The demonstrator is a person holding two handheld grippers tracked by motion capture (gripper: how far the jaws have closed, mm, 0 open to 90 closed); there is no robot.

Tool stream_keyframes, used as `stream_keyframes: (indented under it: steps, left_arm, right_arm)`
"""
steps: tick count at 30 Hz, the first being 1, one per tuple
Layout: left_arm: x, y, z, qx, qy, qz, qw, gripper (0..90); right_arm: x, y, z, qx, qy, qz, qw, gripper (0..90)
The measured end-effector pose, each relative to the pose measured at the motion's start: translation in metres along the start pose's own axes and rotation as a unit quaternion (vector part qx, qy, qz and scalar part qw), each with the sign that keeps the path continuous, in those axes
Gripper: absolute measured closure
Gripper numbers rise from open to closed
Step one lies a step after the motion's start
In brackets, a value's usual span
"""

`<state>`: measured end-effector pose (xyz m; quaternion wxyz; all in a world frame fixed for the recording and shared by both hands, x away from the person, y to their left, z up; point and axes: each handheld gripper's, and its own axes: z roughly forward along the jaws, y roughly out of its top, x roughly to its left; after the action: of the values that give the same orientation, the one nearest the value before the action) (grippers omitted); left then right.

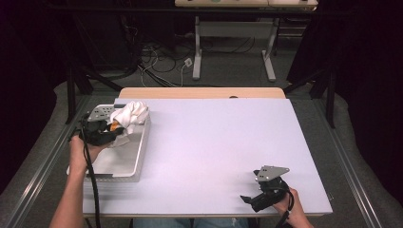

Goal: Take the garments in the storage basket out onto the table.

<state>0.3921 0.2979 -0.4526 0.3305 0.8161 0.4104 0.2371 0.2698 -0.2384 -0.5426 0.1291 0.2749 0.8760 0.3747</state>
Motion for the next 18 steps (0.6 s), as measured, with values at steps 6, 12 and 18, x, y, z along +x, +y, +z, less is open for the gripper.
stream_keyframes:
  steps: [6, 12, 18]
  left_arm:
    - [-0.007, 0.005, -0.005, -0.014, -0.009, 0.0, 0.9999, 68.4]
    - [-0.013, 0.008, -0.008, -0.024, -0.015, 0.009, 0.9996, 68.4]
    - [-0.017, 0.01, -0.009, -0.032, -0.018, 0.014, 0.9992, 68.3]
  right_arm:
    - [0.0, 0.0, 0.0, 0.0, 0.0, 0.0, 1.0, 0.4]
    - [0.0, 0.0, 0.0, 0.0, 0.0, 0.001, 1.0, 0.4]
    - [0.0, 0.0, 0.0, 0.001, 0.0, 0.001, 1.0, 0.5]
